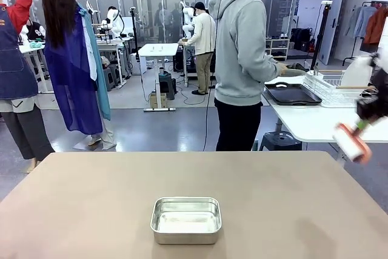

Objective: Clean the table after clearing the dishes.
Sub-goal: Place the Lint Roller back on top of the Airtight Container.

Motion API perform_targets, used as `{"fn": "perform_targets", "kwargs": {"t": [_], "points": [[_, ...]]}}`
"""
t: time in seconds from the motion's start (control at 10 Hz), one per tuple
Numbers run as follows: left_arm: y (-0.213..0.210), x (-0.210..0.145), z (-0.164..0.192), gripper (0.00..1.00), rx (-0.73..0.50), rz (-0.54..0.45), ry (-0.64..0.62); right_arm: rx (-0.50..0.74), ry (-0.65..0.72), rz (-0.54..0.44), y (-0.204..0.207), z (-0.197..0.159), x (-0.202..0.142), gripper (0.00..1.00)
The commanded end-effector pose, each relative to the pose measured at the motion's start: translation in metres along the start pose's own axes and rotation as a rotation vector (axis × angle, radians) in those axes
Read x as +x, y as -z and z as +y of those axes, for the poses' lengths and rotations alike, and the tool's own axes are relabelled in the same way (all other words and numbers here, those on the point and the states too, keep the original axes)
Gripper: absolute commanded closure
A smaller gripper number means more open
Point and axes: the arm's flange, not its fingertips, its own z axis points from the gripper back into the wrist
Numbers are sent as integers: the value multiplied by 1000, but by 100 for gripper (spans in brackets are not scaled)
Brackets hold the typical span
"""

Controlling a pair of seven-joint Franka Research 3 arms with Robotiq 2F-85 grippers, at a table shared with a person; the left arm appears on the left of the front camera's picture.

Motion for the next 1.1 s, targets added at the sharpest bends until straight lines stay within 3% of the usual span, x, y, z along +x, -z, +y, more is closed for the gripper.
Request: {"fn": "perform_targets", "kwargs": {"t": [0.0, 0.2, 0.4, 0.6, 0.9, 1.0], "points": [[-3, -3, -1, 4, 0, 14, 0, 31, -337, -151, -20, 73, 58, 77], [-3, -3, -1, 4, 0, 14, 0, 134, -625, -203, -25, 156, 90, 77], [-3, -3, -1, 4, 0, 14, 0, 243, -878, -217, -25, 243, 99, 77], [-3, -3, -1, 4, 0, 14, 0, 301, -1146, -109, -8, 322, 81, 77], [-3, -3, -1, 4, 0, 14, 0, 357, -1276, 19, -6, 345, 52, 77], [-3, -3, -1, 4, 0, 14, 0, 353, -1176, -49, 6, 363, 57, 77]]}}
